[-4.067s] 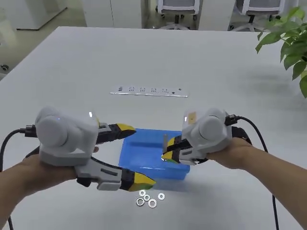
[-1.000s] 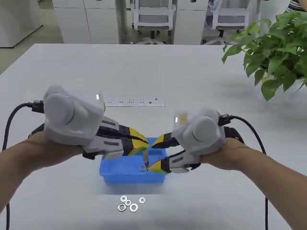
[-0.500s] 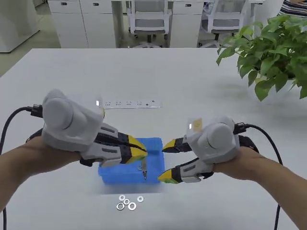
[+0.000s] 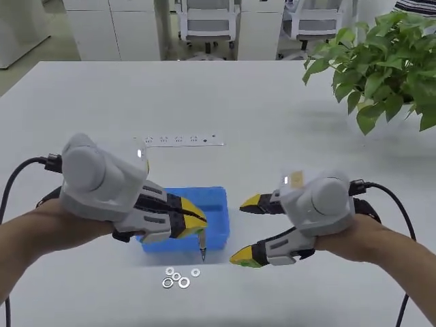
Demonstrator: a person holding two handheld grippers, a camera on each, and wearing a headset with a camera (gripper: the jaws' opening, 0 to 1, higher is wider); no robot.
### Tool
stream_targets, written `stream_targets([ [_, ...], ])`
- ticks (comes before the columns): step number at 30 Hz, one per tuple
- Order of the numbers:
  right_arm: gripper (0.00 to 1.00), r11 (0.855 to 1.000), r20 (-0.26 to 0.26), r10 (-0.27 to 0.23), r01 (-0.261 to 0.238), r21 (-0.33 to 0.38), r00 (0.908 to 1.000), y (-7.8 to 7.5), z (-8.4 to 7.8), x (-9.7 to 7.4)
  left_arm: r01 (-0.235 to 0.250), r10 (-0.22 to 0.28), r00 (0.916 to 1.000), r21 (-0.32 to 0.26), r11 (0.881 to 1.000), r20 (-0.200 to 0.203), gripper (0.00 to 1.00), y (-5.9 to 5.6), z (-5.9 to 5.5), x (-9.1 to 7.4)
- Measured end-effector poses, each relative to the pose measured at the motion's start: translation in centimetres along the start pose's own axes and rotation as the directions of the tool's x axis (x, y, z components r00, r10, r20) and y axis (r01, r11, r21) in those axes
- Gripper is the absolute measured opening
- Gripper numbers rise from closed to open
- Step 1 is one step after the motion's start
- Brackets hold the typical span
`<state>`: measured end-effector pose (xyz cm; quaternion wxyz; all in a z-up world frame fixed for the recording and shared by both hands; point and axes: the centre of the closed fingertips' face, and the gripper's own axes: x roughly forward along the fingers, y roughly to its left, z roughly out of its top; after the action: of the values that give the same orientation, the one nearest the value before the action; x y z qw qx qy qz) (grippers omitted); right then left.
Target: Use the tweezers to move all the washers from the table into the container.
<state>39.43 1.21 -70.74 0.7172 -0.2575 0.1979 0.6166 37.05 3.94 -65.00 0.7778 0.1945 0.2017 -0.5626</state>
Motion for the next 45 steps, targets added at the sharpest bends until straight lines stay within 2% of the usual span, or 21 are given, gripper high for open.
stream_targets([
  [10, 0.67, 1.0, 0.022, 0.005, -0.006, 0.029, 0.9997, 0.8, -0.6, -0.4, -0.001, 0.001, 0.9998, 0.001, 1.0, -0.021, 0.05, -0.2, -1.2, 1.0],
  [15, 0.7, 0.999, 0.018, 0.009, -0.009, 0.04, 0.9998, 1.1, -1.2, -0.3, 0.002, -0.002, 0.9995, -0.009, 1.0, -0.031, 0.05, -0.3, -1.8, 1.4],
  [25, 0.83, 0.998, 0.024, 0.0, -0.001, 0.06, 0.9997, 1.1, -1.5, -0.2, 0.005, -0.005, 0.9984, -0.014, 1.0, -0.056, 0.05, -0.5, -3.0, 1.6],
  [41, 0.84, 0.997, -0.001, 0.025, -0.025, 0.069, 0.9997, 2.0, -2.1, 0.4, 0.012, -0.012, 0.997, 0.0, 1.0, -0.076, 0.05, -0.7, -3.8, 1.6],
  [45, 0.84, 0.997, -0.007, 0.026, -0.025, 0.075, 0.9996, 2.1, -2.3, 0.6, 0.012, -0.012, 0.9979, -0.001, 1.0, -0.063, 0.05, -0.6, -3.8, 1.7],
])
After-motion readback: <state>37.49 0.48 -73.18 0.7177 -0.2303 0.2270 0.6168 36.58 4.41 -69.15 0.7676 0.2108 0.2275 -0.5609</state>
